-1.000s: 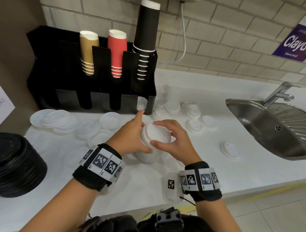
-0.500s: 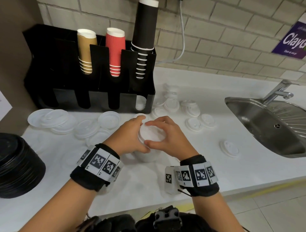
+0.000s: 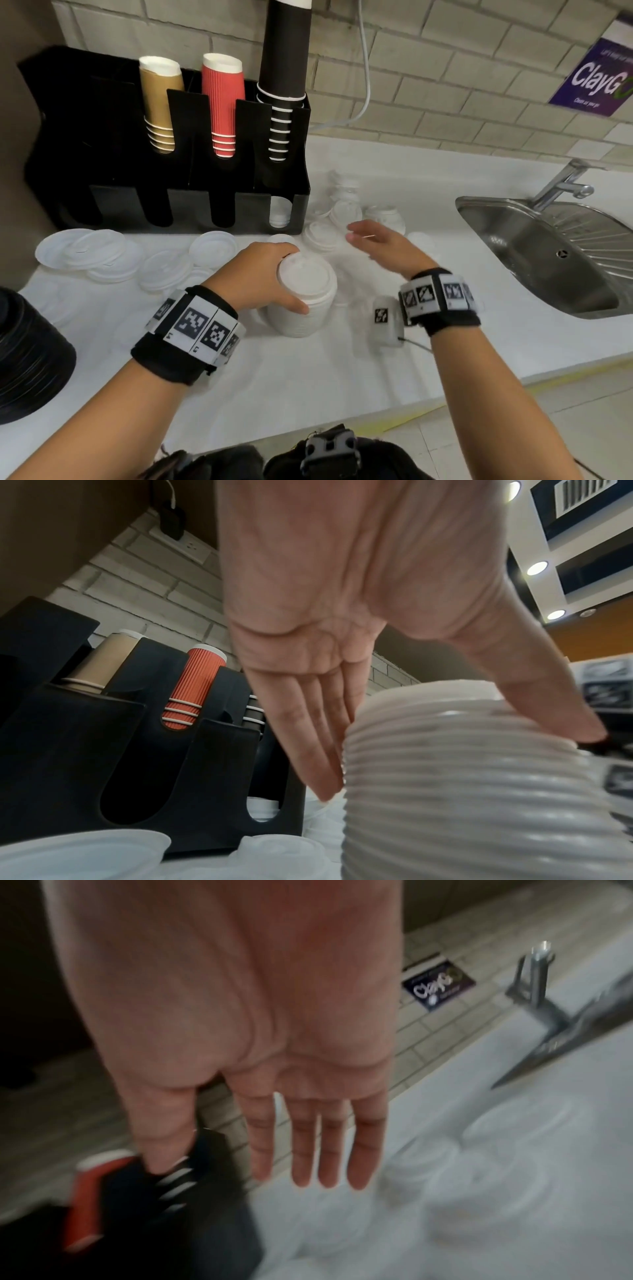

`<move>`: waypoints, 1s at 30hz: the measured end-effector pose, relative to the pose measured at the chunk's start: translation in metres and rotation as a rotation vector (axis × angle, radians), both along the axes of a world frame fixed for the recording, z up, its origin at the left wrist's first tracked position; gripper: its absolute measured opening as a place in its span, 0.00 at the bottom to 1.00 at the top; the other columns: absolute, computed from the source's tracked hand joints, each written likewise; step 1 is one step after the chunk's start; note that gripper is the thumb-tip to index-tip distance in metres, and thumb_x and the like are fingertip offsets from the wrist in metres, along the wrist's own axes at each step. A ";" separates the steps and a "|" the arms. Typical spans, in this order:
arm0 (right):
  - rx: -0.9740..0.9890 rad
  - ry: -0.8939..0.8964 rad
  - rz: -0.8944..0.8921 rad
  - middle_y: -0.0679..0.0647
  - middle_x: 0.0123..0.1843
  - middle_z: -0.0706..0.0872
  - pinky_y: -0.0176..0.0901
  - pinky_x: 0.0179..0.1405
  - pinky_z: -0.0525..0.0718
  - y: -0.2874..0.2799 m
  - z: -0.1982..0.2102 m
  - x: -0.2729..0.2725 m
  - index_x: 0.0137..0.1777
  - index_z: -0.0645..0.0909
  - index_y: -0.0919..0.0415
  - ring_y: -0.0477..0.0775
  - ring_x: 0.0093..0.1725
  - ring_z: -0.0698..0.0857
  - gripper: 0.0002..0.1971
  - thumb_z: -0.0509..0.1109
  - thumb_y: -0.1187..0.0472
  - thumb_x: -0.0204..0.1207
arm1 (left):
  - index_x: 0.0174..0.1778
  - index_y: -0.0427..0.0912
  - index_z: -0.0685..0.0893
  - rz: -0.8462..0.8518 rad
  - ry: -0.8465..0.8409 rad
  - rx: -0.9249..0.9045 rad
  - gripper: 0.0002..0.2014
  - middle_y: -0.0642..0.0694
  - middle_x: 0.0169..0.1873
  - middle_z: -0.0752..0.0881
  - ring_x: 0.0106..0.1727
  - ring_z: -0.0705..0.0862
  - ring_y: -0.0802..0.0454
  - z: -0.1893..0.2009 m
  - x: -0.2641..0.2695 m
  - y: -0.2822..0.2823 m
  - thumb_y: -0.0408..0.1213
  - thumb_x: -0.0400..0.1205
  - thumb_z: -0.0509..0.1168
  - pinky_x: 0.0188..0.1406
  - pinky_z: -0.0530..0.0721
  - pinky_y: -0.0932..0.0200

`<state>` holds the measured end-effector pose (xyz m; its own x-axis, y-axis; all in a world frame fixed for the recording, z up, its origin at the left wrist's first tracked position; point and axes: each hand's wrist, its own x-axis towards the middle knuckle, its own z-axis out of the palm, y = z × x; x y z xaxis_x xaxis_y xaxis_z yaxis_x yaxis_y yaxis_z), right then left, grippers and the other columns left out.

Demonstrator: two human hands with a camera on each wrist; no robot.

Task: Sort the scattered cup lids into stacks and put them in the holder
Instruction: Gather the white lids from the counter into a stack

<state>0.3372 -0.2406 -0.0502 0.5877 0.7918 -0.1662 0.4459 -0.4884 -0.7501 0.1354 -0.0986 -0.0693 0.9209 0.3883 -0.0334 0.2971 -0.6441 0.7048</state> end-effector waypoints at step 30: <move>0.171 -0.256 -0.205 0.52 0.62 0.79 0.37 0.51 0.78 -0.009 0.009 0.044 0.69 0.74 0.51 0.54 0.57 0.80 0.29 0.80 0.58 0.69 | 0.65 0.57 0.78 0.002 0.019 0.037 0.40 0.63 0.56 0.79 0.57 0.80 0.57 -0.004 -0.003 0.000 0.54 0.57 0.84 0.58 0.79 0.58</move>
